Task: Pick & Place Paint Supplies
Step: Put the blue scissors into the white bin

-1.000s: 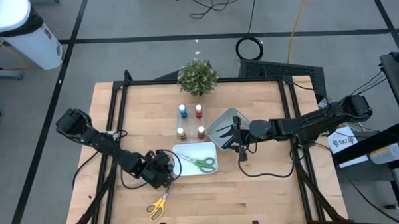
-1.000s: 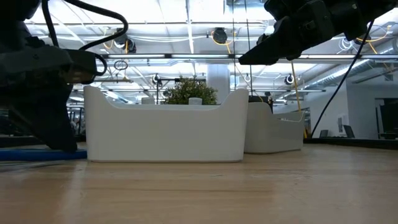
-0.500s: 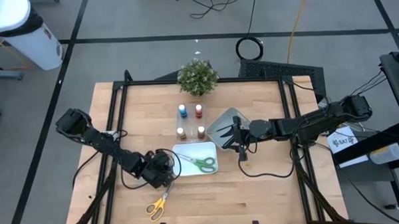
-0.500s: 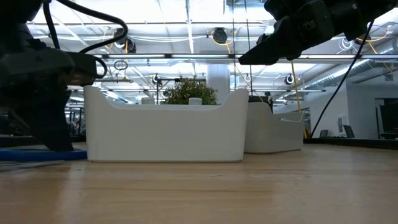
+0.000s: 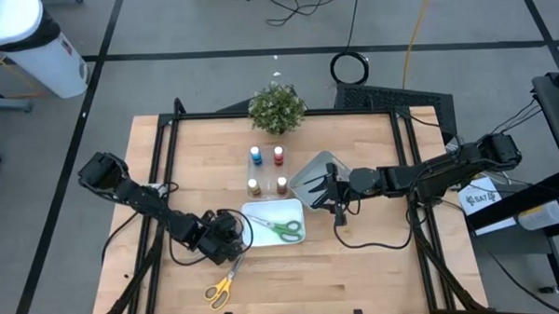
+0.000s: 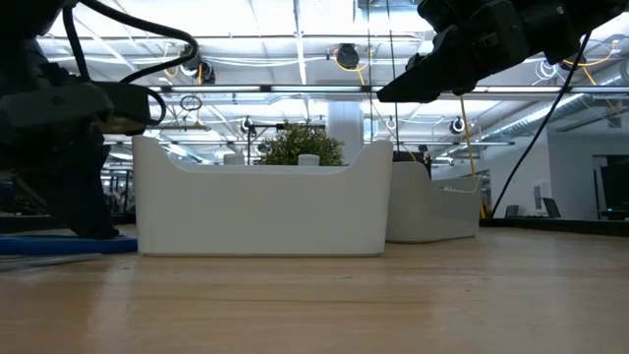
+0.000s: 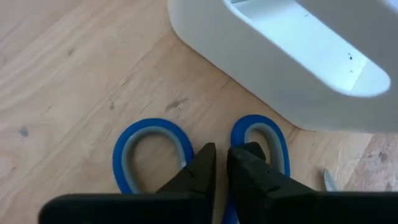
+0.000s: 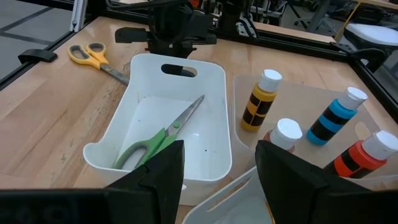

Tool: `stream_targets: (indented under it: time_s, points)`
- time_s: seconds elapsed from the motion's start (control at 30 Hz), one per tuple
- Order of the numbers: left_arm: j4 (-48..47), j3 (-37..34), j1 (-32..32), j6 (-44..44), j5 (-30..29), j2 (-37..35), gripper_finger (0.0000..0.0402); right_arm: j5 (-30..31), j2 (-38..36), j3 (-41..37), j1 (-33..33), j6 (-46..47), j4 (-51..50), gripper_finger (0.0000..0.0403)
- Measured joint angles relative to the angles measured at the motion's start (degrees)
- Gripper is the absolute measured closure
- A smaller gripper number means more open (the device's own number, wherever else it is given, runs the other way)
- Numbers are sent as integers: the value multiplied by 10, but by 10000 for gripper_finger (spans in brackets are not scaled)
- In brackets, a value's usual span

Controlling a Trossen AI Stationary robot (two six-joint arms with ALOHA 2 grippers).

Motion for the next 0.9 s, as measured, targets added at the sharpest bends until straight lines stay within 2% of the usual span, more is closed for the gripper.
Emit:
stream_targets:
  time_s: [0.13, 0.3, 0.5, 0.9]
  points:
    - [-25, 1, -1, -11, -10, 1, 343, 0, 0, 0, 0, 0, 0, 216]
    - [-46, 3, -1, -36, -14, 1, 359, 0, 0, 0, 0, 0, 0, 216]
    - [-8, 1, 0, 45, -20, -2, 364, 0, 0, 0, 0, 0, 0, 216]
    - [-29, 9, 1, 86, -56, -86, 364, 0, 0, 0, 0, 0, 0, 216]
